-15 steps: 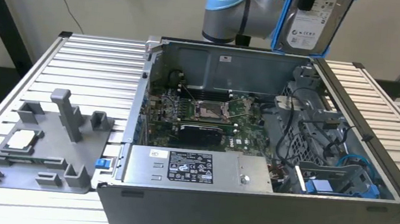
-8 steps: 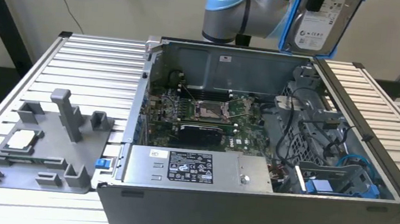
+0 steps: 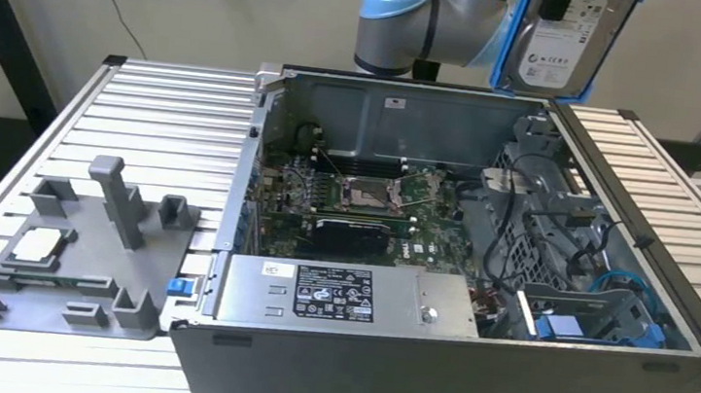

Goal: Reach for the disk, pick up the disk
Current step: 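Pick up the disk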

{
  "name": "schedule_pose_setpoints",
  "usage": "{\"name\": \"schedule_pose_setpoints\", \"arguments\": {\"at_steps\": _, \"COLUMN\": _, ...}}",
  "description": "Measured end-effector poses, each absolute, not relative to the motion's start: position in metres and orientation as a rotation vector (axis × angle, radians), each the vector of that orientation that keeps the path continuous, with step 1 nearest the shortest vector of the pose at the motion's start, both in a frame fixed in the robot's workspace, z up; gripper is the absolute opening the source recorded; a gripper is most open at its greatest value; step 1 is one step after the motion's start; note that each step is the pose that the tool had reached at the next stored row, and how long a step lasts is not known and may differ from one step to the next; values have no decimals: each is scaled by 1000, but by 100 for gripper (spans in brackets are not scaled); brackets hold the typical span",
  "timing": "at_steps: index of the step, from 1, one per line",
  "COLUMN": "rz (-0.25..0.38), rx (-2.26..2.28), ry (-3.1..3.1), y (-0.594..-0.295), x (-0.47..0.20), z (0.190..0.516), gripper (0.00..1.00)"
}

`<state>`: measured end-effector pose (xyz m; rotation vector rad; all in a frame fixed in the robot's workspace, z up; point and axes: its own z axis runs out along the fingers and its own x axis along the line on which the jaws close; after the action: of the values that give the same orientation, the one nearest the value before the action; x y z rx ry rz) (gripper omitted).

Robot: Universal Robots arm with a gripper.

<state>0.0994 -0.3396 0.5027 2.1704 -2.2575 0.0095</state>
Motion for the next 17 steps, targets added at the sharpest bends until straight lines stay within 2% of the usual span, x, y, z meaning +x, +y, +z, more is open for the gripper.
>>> {"name": "schedule_pose_setpoints", "arguments": {"at_steps": 17, "rz": 10, "rx": 2170, "ry": -2257, "y": -350, "x": 99, "z": 503, "gripper": 0}}
